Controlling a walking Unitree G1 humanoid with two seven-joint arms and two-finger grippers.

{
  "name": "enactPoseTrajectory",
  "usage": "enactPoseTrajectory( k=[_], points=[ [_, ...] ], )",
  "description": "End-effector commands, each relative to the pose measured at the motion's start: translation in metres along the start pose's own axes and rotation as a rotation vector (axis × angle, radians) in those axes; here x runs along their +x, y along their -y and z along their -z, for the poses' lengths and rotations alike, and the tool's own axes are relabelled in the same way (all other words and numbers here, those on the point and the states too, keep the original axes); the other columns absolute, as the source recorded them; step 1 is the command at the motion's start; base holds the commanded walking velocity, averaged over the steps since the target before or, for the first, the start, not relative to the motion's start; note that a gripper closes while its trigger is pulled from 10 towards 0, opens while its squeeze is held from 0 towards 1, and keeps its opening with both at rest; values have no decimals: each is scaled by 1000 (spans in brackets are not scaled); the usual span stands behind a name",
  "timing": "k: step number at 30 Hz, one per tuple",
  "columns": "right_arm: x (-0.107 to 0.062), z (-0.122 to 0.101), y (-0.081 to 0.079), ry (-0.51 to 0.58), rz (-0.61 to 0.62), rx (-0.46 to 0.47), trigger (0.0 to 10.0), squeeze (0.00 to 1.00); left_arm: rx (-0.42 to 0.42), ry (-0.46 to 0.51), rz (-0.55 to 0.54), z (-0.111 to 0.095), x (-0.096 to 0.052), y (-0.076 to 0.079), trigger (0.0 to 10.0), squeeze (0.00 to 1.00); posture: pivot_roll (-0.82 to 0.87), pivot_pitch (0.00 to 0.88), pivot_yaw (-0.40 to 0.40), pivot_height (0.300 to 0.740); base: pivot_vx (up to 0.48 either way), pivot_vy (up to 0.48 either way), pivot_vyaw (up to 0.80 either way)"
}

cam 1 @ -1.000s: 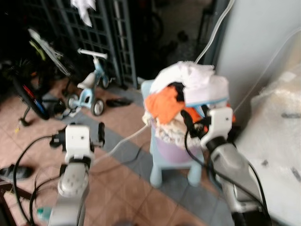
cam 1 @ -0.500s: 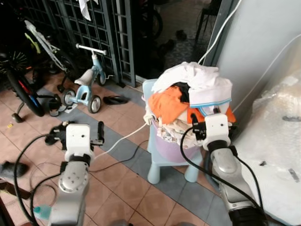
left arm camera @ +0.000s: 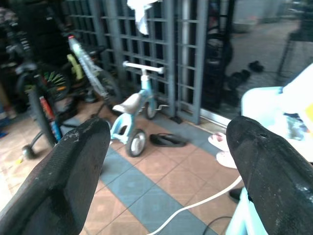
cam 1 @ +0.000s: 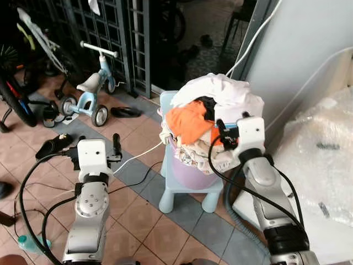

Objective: Clothes washing

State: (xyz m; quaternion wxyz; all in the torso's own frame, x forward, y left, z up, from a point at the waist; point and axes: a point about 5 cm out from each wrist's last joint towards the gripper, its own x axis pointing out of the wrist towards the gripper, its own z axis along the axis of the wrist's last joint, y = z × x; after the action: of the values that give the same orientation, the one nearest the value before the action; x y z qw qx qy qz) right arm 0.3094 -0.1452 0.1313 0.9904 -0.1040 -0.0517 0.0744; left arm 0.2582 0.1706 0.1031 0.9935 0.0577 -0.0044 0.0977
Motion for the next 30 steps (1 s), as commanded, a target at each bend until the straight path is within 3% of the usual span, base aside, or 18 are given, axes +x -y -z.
enactPoseTrajectory(
  k=[1, 4, 13, 14, 23, 26, 30],
  points=[
    [0, 1, -1, -14, -6, -3, 10000, 0, 2, -1, -16, 1, -2, -3, 10000, 0, 16, 0, -116, 740, 0, 0, 0],
    [-4, 0, -3, -6, -47, 46, 10000, 0, 0, 15, 11, 0, -4, -1, 10000, 0, 15, 0, -94, 740, 0, 0, 0],
    [-14, 7, 5, -26, 39, 62, 10000, 0, 24, 4, 56, 3, -7, 1, 10000, 0, 4, 0, -48, 740, 271, 0, 0],
    [-14, 9, 13, -38, 91, 79, 10000, 0, 30, -2, 82, 4, -7, 3, 10000, 0, -7, 0, -26, 740, 364, 0, 0],
    [-5, 3, 23, -13, 110, 77, 10000, 0, 41, 0, 108, 3, -8, 3, 10000, 0, -4, 0, -16, 740, 408, 0, -215],
    [-1, 0, 22, 1, 94, 73, 10000, 0, 45, -2, 108, 2, -8, 2, 10000, 0, 5, 0, -9, 740, 431, 0, 0],
    [3, -3, 7, 16, -30, 87, 10000, 0, 47, -4, 103, 3, -10, 0, 10000, 0, 10, 0, -9, 740, 266, 0, 0]
  ],
)
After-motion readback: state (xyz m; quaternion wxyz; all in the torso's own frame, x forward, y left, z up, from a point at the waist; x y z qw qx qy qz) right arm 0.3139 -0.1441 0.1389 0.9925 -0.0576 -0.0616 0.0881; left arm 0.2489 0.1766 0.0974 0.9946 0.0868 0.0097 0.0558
